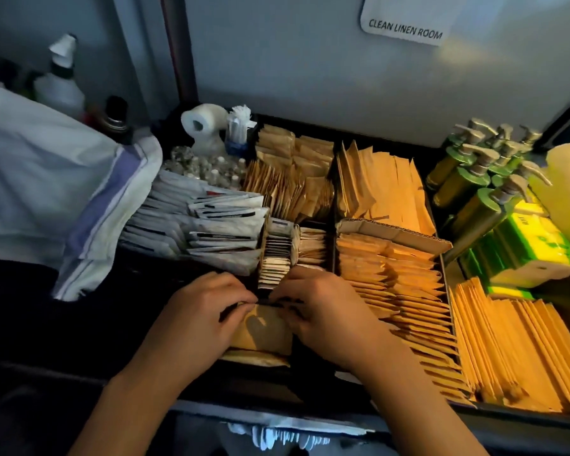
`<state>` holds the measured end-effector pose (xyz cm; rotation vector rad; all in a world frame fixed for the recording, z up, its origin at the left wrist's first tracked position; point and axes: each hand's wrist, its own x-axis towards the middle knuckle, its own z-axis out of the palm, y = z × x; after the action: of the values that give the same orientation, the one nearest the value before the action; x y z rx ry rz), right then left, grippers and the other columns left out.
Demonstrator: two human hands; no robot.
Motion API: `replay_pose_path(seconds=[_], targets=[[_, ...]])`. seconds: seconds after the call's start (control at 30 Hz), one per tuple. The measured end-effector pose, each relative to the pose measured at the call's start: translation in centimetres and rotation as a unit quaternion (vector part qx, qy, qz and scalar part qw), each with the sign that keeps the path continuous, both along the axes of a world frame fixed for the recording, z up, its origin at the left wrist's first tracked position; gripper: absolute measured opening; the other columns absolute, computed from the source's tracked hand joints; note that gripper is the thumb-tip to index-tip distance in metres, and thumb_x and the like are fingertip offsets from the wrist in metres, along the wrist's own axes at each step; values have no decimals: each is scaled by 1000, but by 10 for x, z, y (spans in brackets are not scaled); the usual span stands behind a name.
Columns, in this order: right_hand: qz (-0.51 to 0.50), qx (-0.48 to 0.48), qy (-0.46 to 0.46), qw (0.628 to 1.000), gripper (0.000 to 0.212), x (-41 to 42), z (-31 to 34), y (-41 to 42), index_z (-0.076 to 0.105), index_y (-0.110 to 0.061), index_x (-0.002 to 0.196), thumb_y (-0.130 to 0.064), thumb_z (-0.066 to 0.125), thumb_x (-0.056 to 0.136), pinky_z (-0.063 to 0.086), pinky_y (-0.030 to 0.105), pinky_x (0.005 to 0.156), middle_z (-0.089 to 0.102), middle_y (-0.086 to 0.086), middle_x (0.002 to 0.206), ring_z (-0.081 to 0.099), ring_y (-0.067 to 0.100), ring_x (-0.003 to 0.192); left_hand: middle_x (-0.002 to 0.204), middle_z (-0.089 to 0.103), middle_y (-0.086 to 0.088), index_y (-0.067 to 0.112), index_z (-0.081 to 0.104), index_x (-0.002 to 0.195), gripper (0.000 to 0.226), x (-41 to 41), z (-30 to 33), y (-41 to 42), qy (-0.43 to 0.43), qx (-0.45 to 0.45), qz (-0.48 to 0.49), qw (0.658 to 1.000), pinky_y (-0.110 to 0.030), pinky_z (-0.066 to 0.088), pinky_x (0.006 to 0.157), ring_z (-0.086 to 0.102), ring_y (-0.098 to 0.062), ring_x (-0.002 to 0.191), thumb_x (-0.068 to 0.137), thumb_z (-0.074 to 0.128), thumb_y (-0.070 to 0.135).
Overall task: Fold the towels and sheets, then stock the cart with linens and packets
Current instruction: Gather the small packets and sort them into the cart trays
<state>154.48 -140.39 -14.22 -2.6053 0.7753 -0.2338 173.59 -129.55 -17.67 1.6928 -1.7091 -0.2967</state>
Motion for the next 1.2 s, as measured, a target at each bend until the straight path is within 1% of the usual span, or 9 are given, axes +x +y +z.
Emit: replay_pose_path(seconds=[0.13,0.2,0.3,0.53,0.63,0.83,0.93,1.03,1.2], targets=[[1,-28,97,995,36,17,-11,6,68,-30,121,-35,70,86,54,42,85,62,-7,112,60,20,106,94,65,19,24,80,99,15,8,-6,7,-8,7,-3,1000,-24,51,80,61,-2,92,87,79,16],[-4,-34,122,992,31,23,-18,10,67,-29,115,-39,71,85,55,41,82,64,-5,110,62,23,102,95,65,18,24,80,101,15,11,-8,10,-7,10,-3,1000,-25,52,80,61,-2,92,88,78,17],[-4,-19,155,988,25,31,-29,16,67,-28,111,-35,69,87,57,40,81,66,-3,108,65,24,98,95,65,18,24,80,102,16,15,-11,13,3,20,4,1000,-30,56,79,61,-3,92,88,77,16],[-12,-28,162,986,52,36,-44,14,57,-28,132,-22,76,84,55,37,86,59,-2,119,60,23,109,97,65,18,25,79,106,18,16,-12,14,1,31,9,999,-29,56,81,60,-2,94,89,76,17],[-8,-35,142,989,52,34,-46,11,58,-28,134,-20,74,84,50,34,82,55,-2,116,56,23,108,101,67,16,23,78,111,23,15,-11,13,4,30,14,999,-29,56,84,61,-1,97,89,77,16],[-7,-20,59,998,15,22,-24,10,68,-31,104,-29,65,90,51,35,75,56,-11,100,59,17,95,110,67,22,28,73,122,33,12,-8,9,27,23,20,999,-25,56,89,63,3,104,89,76,27],[-30,5,-30,999,11,10,-4,7,67,-30,100,-33,63,90,53,37,74,57,-14,98,58,11,91,107,66,25,32,72,121,33,7,-2,5,43,12,15,999,-22,55,86,64,4,103,88,74,34],[-66,6,-110,992,12,-8,14,2,66,-29,99,-22,72,91,53,30,74,57,-17,98,57,4,90,101,68,24,30,74,111,23,-1,7,-3,57,-25,21,998,-22,55,80,67,2,97,88,74,32],[-121,-3,-163,979,14,-49,33,-9,68,-33,102,-27,72,91,55,27,76,61,-20,100,59,3,96,95,68,20,28,74,106,17,-28,31,-28,37,-81,-6,996,-21,52,78,66,2,92,89,73,28]])
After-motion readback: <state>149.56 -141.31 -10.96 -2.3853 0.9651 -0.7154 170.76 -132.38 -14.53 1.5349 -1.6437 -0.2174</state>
